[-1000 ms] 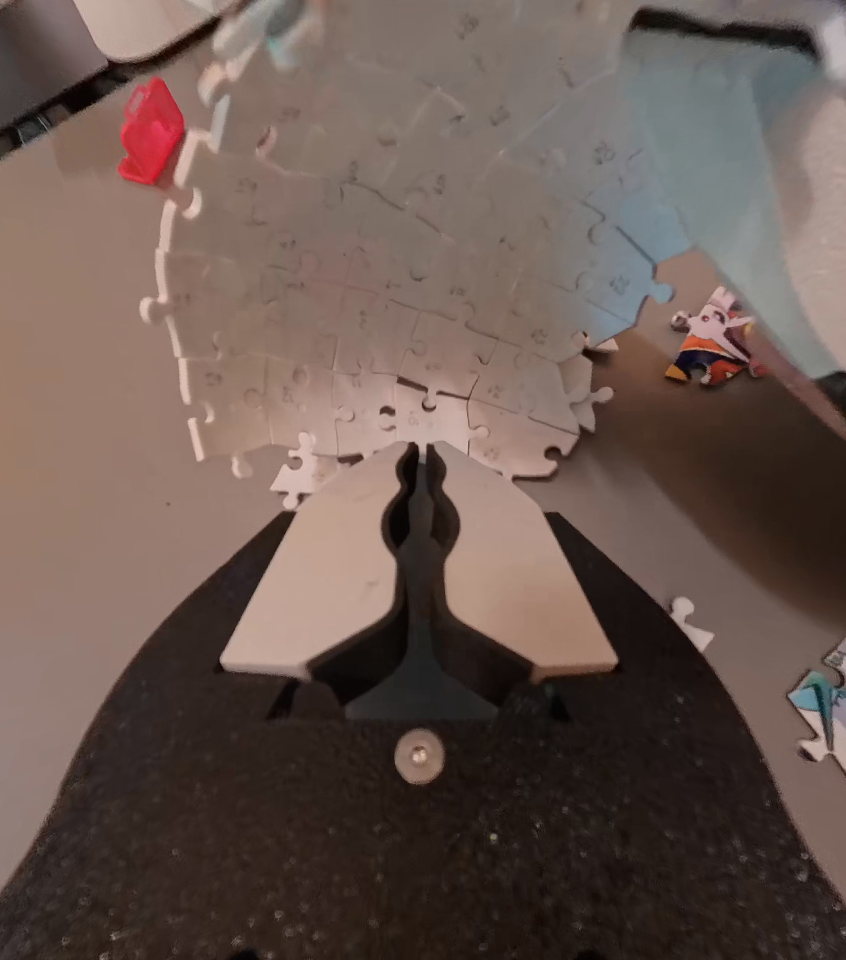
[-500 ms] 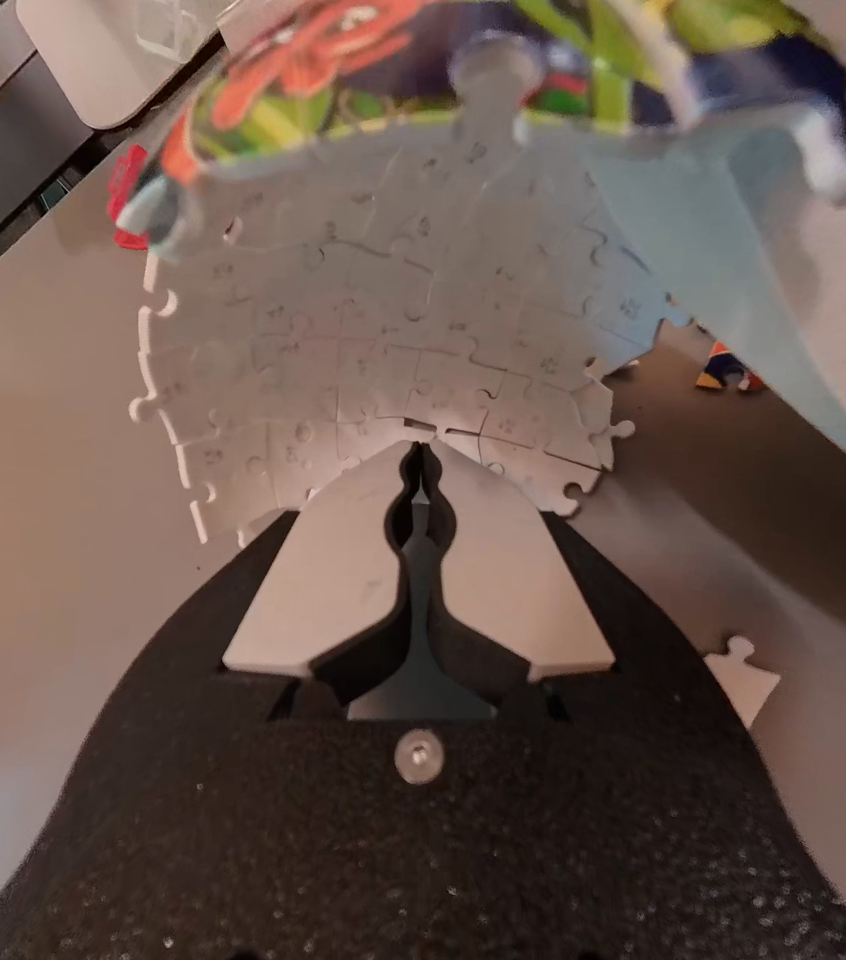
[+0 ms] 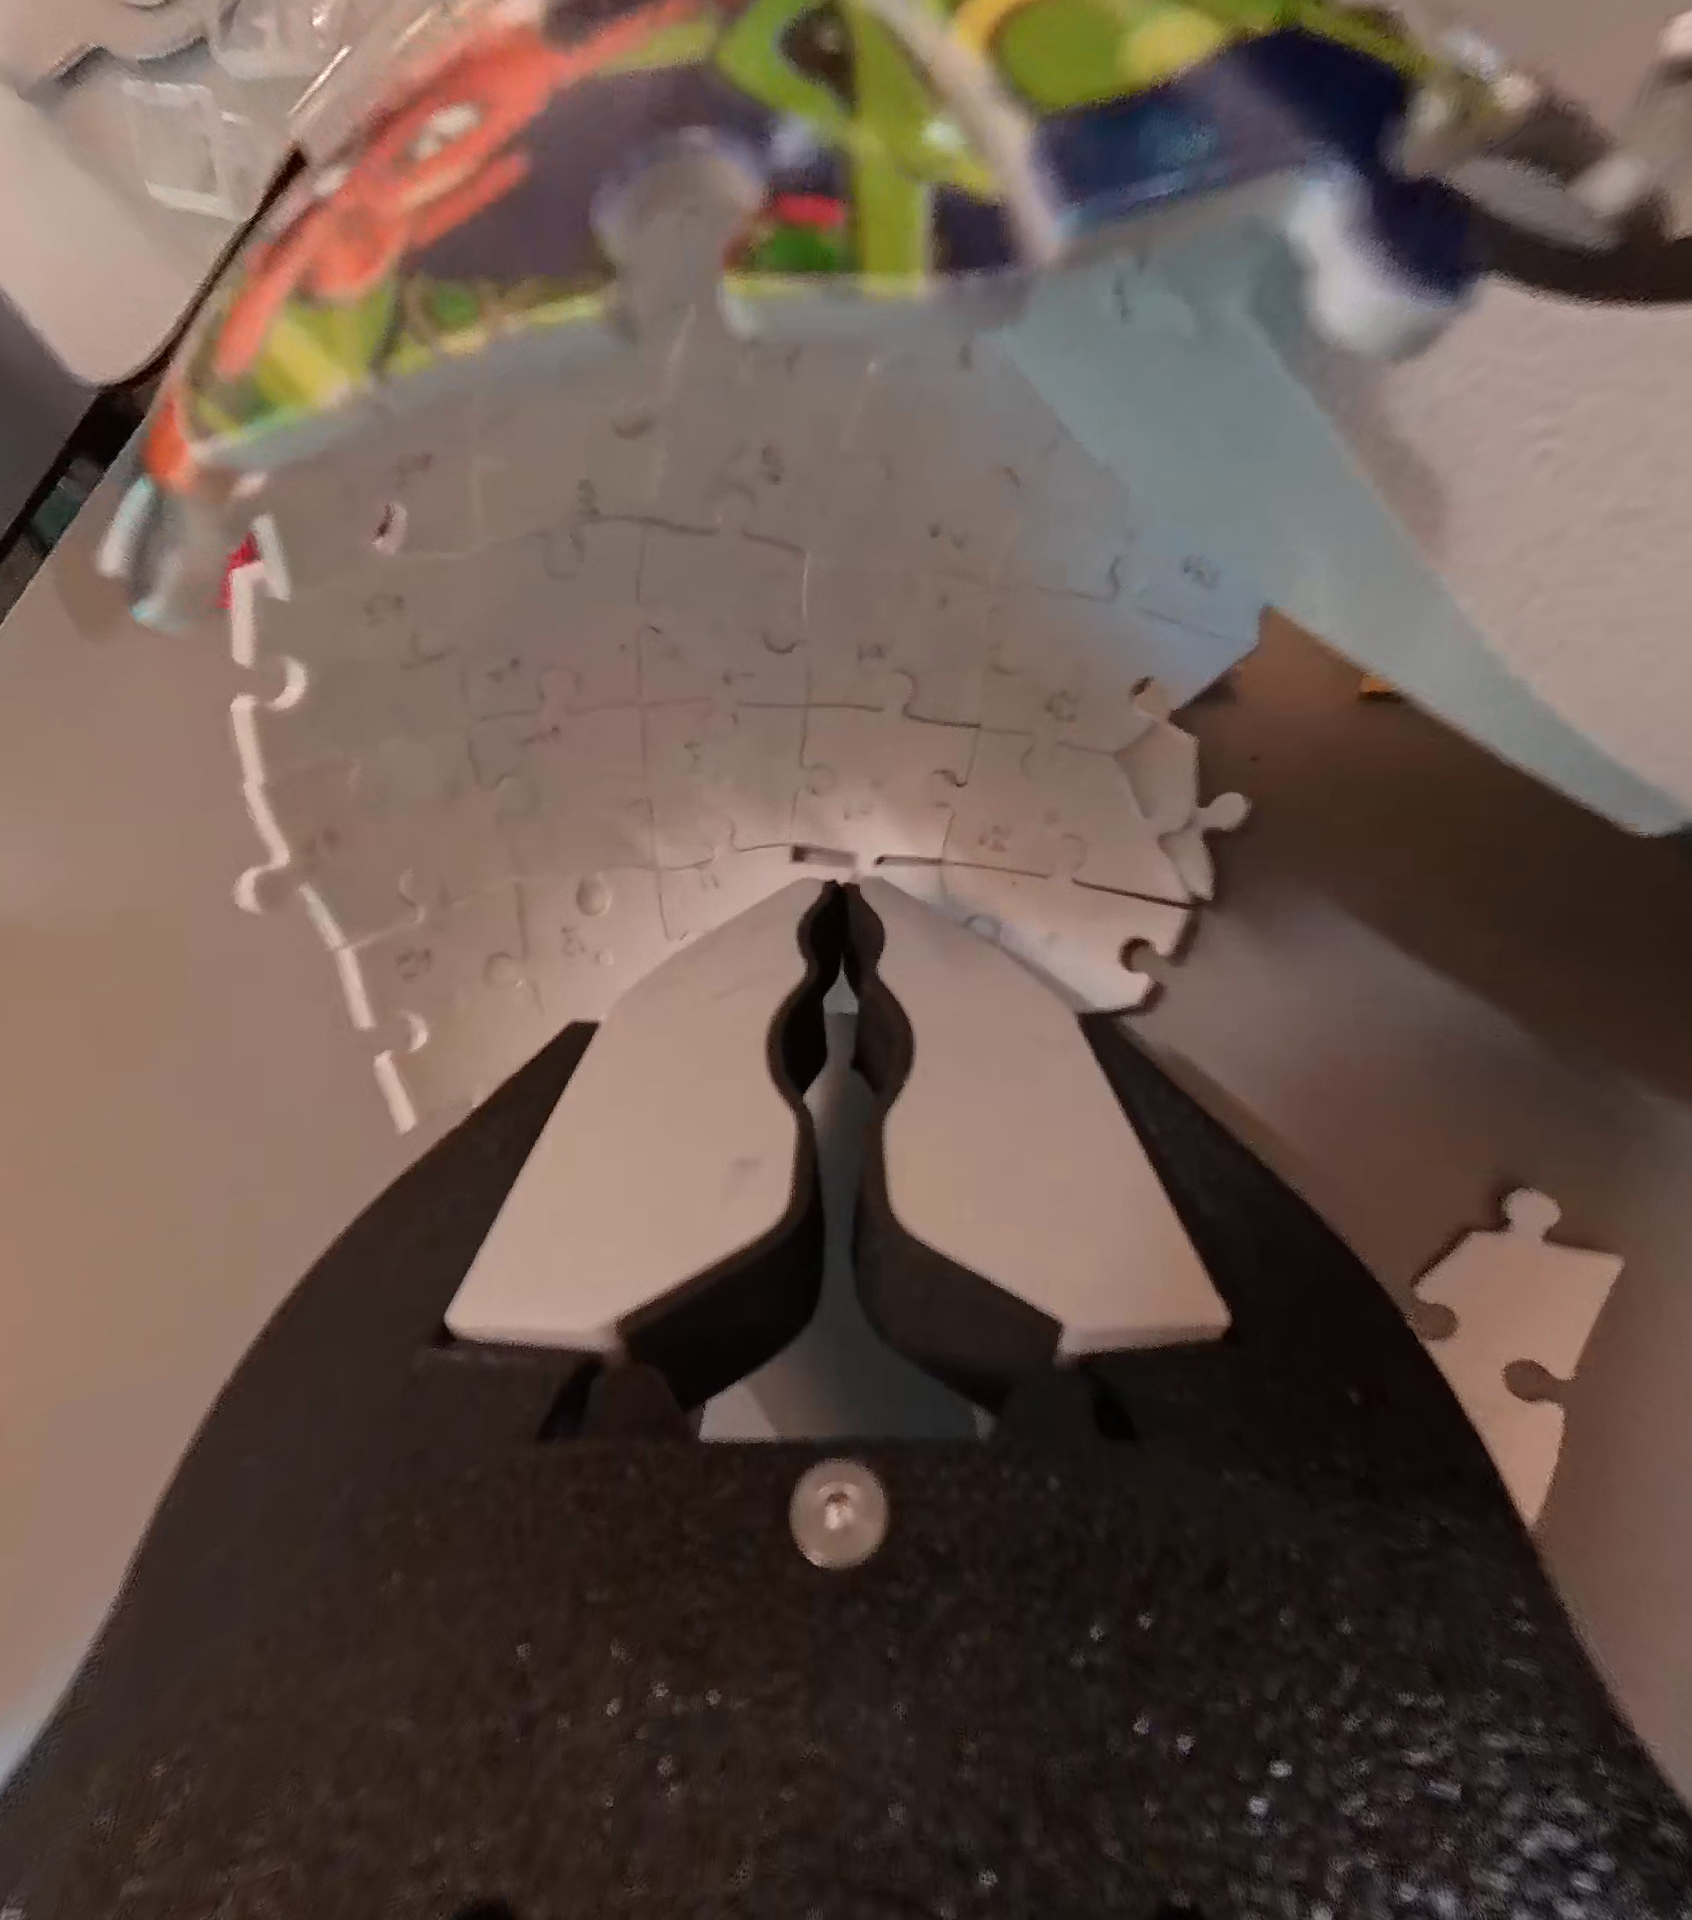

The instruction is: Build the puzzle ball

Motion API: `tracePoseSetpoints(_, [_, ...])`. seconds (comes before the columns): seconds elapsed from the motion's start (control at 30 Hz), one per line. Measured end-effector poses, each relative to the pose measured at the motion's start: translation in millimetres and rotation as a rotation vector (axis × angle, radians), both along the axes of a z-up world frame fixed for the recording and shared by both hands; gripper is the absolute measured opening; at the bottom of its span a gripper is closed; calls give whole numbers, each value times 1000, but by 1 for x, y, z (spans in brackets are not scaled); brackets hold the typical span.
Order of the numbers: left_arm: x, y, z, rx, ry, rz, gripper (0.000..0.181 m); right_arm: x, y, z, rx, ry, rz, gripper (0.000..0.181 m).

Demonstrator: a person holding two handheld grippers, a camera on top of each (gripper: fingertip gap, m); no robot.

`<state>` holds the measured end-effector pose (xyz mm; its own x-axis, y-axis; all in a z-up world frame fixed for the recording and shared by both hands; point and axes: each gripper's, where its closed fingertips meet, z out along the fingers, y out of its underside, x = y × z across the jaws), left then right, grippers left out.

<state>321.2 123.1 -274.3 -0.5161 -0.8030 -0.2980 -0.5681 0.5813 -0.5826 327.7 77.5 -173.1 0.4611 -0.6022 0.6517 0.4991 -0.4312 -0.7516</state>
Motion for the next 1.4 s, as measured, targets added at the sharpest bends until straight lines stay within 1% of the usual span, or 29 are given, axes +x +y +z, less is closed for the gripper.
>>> tracePoseSetpoints(0.1, [2, -3, 0, -6, -9, -25, 0, 1, -1, -1, -4, 0, -6, 11])
tracePoseSetpoints(0.2, [2, -3, 0, -10, 7, -16, 0, 1, -1, -1, -7, -3, -10, 11])
tracePoseSetpoints(0.3, [3, -2, 1, -74, -6, 0, 0, 1, -2, 0, 0, 0, -11, 11])
tracePoseSetpoints(0.4, [3, 12, 10, -61, -96, 36, 0, 1, -2, 0, 3, 3, -10, 11])
tracePoseSetpoints(0.43, [1, 15, 15, -56, -126, 41, 3, 2, -2, 0, 2, 2, -11, 11])
tracePoseSetpoints(0.47, [-2, 16, 19, -67, -145, 40, 11, 1, -2, 0, 2, 2, -10, 11])
tracePoseSetpoints(0.5, [-7, 13, 22, -94, -151, 30, 14, 1, -2, 0, 4, 4, -8, 11])
tracePoseSetpoints(0.53, [-12, 9, 23, -124, -146, 12, 14, 2, -2, 0, 6, 7, -7, 11])
tracePoseSetpoints(0.6, [-18, 8, 20, -144, -123, 7, 14, 2, -2, -1, 9, 13, -8, 11])
tracePoseSetpoints(0.73, [-19, 13, 4, -93, -65, 21, 14, 4, -3, -2, 11, 27, -11, 11])
tracePoseSetpoints(0.8, [-19, 10, 2, -109, -54, 27, 12, 5, -3, -3, 10, 30, -15, 11])
tracePoseSetpoints(0.87, [-17, 11, 4, -97, -64, 33, 17, 6, -4, -3, 5, 32, -21, 12])
tracePoseSetpoints(0.9, [-17, 10, 6, -92, -75, 18, 24, 7, -4, -4, 2, 35, -25, 12])
tracePoseSetpoints(1.03, [-20, 10, 27, -50, -186, -68, 28, 14, -5, -5, -11, 58, -26, 12])
tracePoseSetpoints(1.1, [-25, 10, 33, -27, -220, -140, 32, 19, -5, -7, -18, 80, -24, 12])
tracePoseSetpoints(1.23, [-37, 14, 28, 81, -215, -294, 39, 28, -3, -12, -24, 150, -5, 12])
tracePoseSetpoints(1.4, [-41, 17, 25, 279, -290, -457, 42, 40, -4, -20, -25, 255, 27, 12])
